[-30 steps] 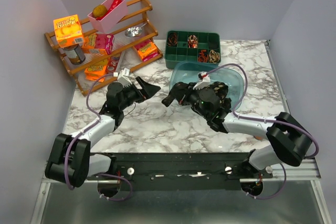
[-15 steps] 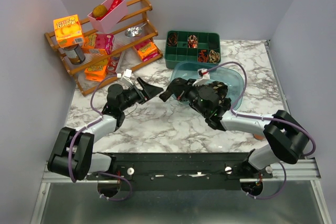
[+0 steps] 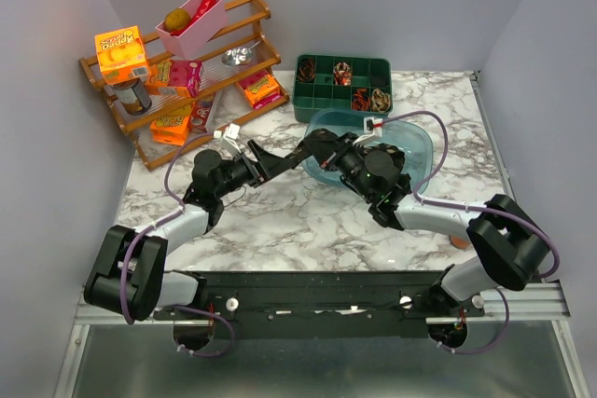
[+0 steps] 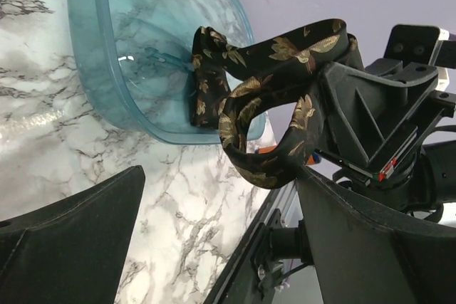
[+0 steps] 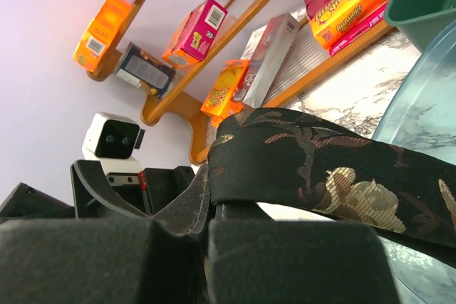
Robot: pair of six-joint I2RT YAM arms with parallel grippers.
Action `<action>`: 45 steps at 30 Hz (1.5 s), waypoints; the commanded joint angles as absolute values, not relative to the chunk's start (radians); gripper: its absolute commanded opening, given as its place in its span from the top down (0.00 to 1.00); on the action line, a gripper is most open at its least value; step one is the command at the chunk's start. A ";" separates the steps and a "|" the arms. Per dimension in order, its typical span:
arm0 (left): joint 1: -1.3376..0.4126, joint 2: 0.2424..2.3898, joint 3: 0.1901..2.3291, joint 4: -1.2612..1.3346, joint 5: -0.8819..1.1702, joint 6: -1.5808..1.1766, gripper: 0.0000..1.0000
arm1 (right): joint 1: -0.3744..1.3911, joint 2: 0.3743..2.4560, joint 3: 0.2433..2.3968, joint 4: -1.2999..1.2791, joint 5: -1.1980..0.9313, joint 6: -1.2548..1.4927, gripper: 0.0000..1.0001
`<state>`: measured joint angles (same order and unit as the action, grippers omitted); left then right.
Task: Roll the ties
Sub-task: Move the bin to the center of the board.
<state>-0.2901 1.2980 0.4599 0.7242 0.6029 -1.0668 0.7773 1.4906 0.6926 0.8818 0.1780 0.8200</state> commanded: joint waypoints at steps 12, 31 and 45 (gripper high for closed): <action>-0.304 1.397 0.518 0.911 0.643 -1.134 0.07 | 0.773 1.499 0.647 0.954 0.124 0.874 0.99; -0.347 1.443 0.512 1.012 0.661 -1.181 0.28 | 0.773 1.511 0.660 0.957 0.133 0.890 0.99; -0.285 1.390 0.569 0.973 0.707 -1.170 1.00 | 0.772 1.431 0.644 0.849 0.097 0.769 0.40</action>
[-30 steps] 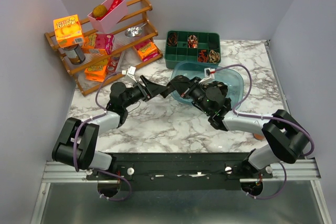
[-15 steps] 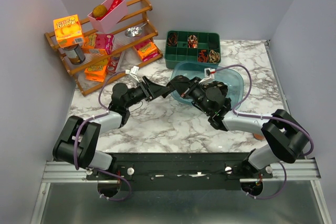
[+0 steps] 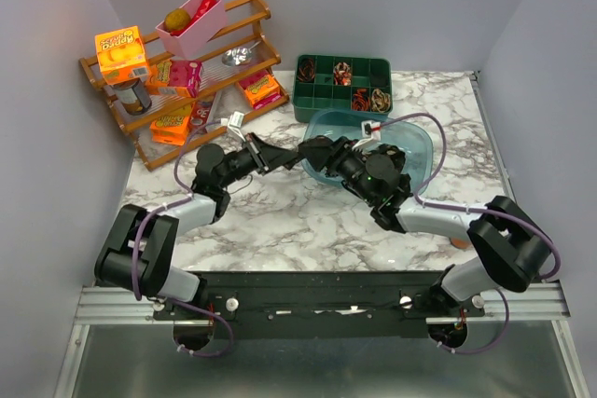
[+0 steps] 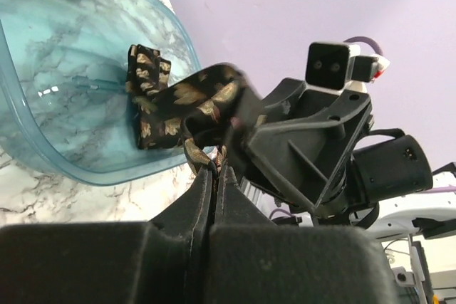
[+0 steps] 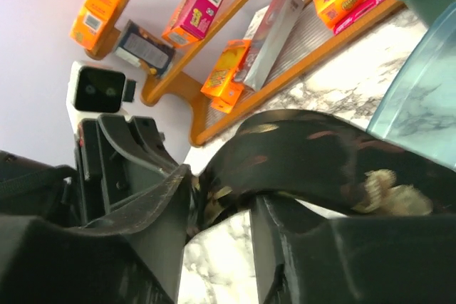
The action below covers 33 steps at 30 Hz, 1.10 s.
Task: Roll the ties
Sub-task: Move the bin to the center of the board.
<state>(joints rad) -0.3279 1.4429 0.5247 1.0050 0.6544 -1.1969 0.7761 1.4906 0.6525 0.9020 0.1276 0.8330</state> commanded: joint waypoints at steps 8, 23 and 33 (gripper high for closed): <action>-0.178 1.264 0.710 0.601 0.738 -0.976 1.00 | 0.772 1.307 0.612 0.530 0.117 0.554 0.00; -0.176 1.238 1.031 0.255 0.753 -0.870 1.00 | 0.779 1.420 0.666 0.281 0.101 0.405 0.02; -0.176 1.207 1.062 0.230 0.792 -0.881 1.00 | 0.781 1.528 0.733 0.180 0.304 0.417 0.04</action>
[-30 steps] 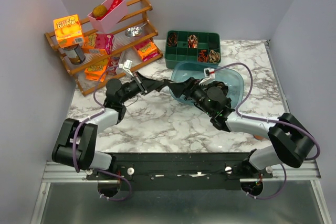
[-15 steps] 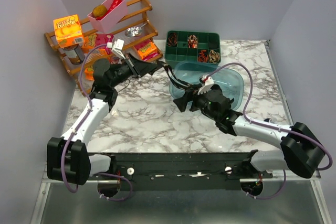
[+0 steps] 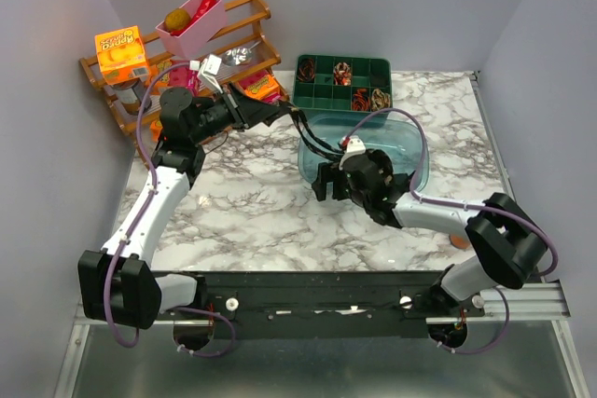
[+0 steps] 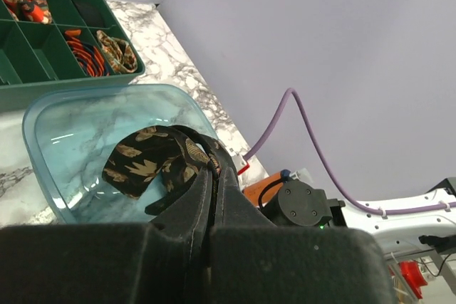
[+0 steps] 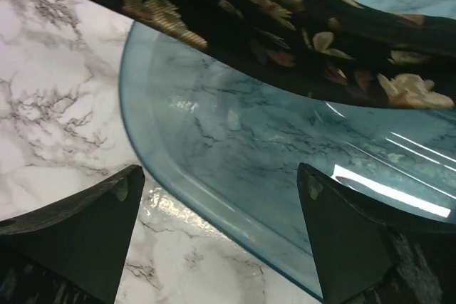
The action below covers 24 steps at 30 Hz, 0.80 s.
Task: Roll the ties
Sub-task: Move the bin to the center of the board.
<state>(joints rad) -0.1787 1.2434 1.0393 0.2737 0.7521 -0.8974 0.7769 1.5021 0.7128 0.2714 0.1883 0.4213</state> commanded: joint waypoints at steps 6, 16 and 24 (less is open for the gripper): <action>-0.176 1.195 1.066 0.201 0.782 -0.867 1.00 | 0.781 1.531 0.744 0.080 0.448 0.391 0.04; -0.173 1.200 1.069 0.232 0.788 -0.893 1.00 | 0.781 1.571 0.796 -0.030 0.629 0.307 0.04; -0.164 1.200 1.104 0.304 0.816 -0.954 1.00 | 0.776 1.569 0.810 -0.072 0.715 0.276 0.04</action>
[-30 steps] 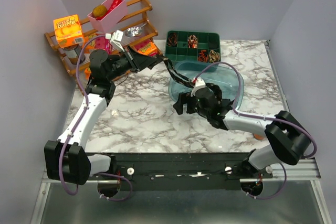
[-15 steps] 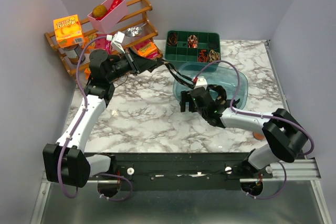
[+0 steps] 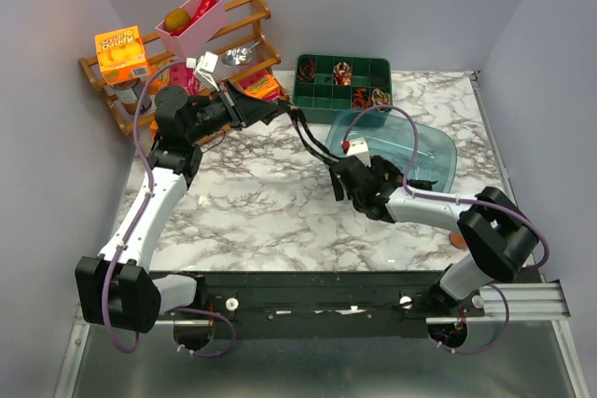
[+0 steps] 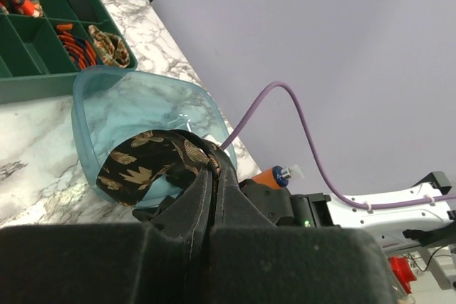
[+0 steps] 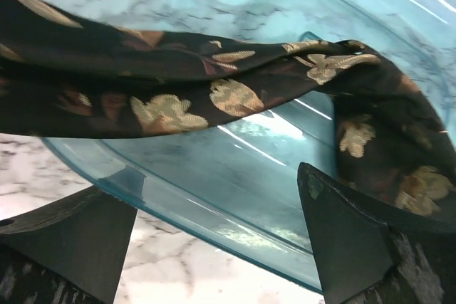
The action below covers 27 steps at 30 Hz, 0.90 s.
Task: Roll the ties
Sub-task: Move the bin to the center of the board.
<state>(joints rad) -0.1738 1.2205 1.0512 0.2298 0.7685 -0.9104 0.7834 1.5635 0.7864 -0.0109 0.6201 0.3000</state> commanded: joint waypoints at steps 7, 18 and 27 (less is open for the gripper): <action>-0.152 1.216 1.190 0.419 0.862 -1.060 1.00 | 0.769 1.548 0.838 -0.086 0.742 0.259 0.03; -0.107 1.158 1.327 0.308 0.925 -0.996 1.00 | 0.738 1.454 0.831 -0.107 0.755 0.238 0.03; -0.060 1.143 1.456 0.189 0.946 -0.948 1.00 | 0.738 1.353 0.833 -0.130 0.692 0.215 0.03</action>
<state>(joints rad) -0.0772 1.1606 1.4017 0.2459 0.9058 -0.9794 0.7441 1.3846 0.8181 -0.1219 0.6949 0.2367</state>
